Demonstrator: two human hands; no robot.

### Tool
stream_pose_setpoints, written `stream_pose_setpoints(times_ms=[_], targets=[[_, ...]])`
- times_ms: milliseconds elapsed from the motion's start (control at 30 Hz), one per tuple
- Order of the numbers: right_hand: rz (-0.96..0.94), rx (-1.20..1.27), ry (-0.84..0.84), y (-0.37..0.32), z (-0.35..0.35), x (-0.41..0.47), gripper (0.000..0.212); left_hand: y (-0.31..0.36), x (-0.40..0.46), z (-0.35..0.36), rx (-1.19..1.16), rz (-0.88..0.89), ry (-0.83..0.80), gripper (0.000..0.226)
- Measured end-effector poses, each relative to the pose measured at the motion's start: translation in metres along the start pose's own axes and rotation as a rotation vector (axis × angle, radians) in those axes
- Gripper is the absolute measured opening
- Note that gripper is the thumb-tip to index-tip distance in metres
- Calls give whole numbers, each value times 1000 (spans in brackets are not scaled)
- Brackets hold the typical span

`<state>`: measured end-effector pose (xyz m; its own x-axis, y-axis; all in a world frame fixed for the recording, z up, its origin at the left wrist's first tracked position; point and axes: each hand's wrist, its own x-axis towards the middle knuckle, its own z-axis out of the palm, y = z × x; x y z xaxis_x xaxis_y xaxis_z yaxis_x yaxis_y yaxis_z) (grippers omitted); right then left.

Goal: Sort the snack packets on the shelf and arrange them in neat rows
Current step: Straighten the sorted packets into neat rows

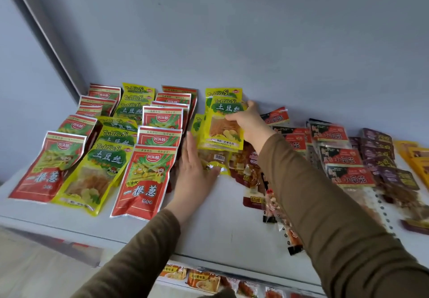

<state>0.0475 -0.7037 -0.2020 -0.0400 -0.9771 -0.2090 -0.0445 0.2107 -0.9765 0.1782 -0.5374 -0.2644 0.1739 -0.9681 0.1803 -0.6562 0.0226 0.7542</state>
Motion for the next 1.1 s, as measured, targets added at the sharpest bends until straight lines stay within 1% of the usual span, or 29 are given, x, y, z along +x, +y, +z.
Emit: stream_pose_setpoints(times_ms=[67,133,267,300,433,533,600,733,900,1100], targets=[[51,-94,-42,3,-4,-6,105,-2,3,1,-38,-20,17,120],[52,-211,-60,8,-4,-12,107,-4,5,3,-34,-23,7,121],[-104,-551,-9,11,2,-20,103,-8,7,6,-66,-14,20,118],[-112,-561,-4,11,4,-21,101,-9,8,6,-85,-11,30,117],[-89,-475,9,16,11,-27,97,-10,10,10,-139,-2,84,113],[-64,-387,33,18,18,-29,93,-8,12,11,-176,9,111,116],[-52,-355,64,18,21,-30,95,-6,11,11,-224,26,113,120],[-5,-181,46,16,17,-32,103,-6,9,8,-309,44,127,124],[45,-10,40,8,14,-34,107,-6,9,5,-424,-35,149,114],[5,105,35,1,0,-44,100,-5,13,-2,-528,-187,214,97]])
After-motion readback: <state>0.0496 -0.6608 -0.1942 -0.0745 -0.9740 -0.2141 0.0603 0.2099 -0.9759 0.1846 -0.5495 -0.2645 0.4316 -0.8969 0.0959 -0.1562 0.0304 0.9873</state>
